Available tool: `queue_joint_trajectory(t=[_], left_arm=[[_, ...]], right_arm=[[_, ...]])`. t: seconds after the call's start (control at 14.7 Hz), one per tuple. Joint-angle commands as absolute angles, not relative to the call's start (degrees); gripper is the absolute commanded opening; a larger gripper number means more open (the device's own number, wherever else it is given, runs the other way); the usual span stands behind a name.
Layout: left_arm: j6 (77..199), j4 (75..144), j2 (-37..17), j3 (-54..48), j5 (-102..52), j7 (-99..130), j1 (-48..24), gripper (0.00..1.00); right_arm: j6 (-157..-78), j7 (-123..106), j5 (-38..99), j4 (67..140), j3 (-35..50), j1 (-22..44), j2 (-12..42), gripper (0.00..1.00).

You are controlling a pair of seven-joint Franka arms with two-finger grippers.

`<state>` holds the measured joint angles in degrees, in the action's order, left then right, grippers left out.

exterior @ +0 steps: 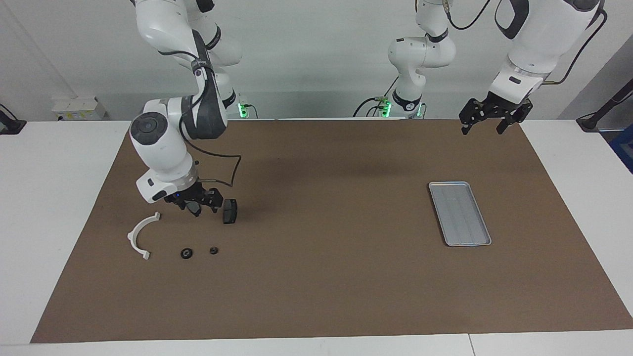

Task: Pick bearing gear from pile to tray
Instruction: 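Reach the right gripper to the small black gear and grasp it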

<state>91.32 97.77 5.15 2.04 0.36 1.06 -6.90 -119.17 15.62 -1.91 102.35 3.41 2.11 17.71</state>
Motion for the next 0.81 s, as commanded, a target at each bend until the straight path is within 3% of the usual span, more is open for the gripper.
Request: queue_joint_trajectory(t=[0.0,0.34,0.75], left_arm=[[90.9,99.1,6.7,2.1,0.3,1.0,-6.8,1.00],[90.9,99.1,6.6,2.1,0.3,1.0,-6.8,1.00],[90.7,99.1,6.7,2.0,0.3,1.0,-6.8,1.00]], right_arm=[[-121.2,19.9,-2.8,99.1,3.8,3.1,22.4,1.00],[-120.9,24.6,-3.5,89.1,3.7,3.2,33.9,1.00],[-123.3,28.5,-8.5,88.5,3.8,3.2,36.3,1.00]])
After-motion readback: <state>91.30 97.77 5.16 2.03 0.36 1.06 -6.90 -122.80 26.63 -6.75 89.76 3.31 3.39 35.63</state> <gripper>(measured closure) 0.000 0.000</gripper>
